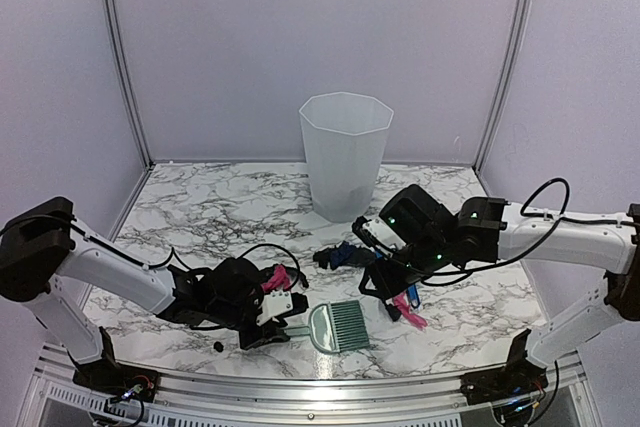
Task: Sweep away the paper scraps from the table
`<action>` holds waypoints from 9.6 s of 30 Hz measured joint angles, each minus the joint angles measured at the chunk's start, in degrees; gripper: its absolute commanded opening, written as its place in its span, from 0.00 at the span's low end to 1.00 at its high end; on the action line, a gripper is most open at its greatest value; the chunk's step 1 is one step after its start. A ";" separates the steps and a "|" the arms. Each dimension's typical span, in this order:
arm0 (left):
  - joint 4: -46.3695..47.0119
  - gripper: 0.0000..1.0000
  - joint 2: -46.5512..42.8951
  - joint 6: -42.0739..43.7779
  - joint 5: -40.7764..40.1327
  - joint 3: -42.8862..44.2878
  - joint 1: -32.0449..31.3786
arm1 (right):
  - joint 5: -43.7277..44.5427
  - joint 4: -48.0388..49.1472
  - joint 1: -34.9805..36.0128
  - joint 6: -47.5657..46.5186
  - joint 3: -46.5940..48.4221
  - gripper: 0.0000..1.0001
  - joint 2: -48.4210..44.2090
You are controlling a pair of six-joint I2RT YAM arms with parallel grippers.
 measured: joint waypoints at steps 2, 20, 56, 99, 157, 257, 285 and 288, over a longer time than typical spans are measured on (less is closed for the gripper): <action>0.59 0.21 0.55 0.13 0.02 0.26 -0.02 | 0.02 0.00 0.00 0.02 0.00 0.32 -0.02; -6.29 0.15 -11.06 -5.09 -8.17 0.26 -5.31 | -0.74 -0.22 -1.95 0.02 0.00 0.39 -4.31; -17.33 0.15 -10.91 -1.01 -21.88 24.39 -10.51 | -59.28 16.33 -30.88 8.81 -9.97 0.74 -9.88; -18.56 0.99 -6.93 -1.16 -25.33 30.49 -11.91 | -66.42 23.39 -30.99 12.52 -12.07 0.00 -10.36; -16.79 0.39 -11.69 -60.61 15.63 48.28 6.82 | -58.95 58.03 -24.06 29.68 3.26 0.00 -7.93; -41.72 0.00 -17.59 -67.25 -22.88 34.49 2.03 | 2.12 3.37 -19.19 5.20 -19.08 0.30 -0.83; -41.83 0.00 -17.59 -67.23 -21.90 34.49 1.92 | 7.02 18.25 -19.19 6.49 -26.95 0.35 -7.63; -41.83 0.00 -17.59 -67.23 -21.90 34.49 1.92 | 7.21 19.61 -19.19 6.49 -27.74 0.33 -6.93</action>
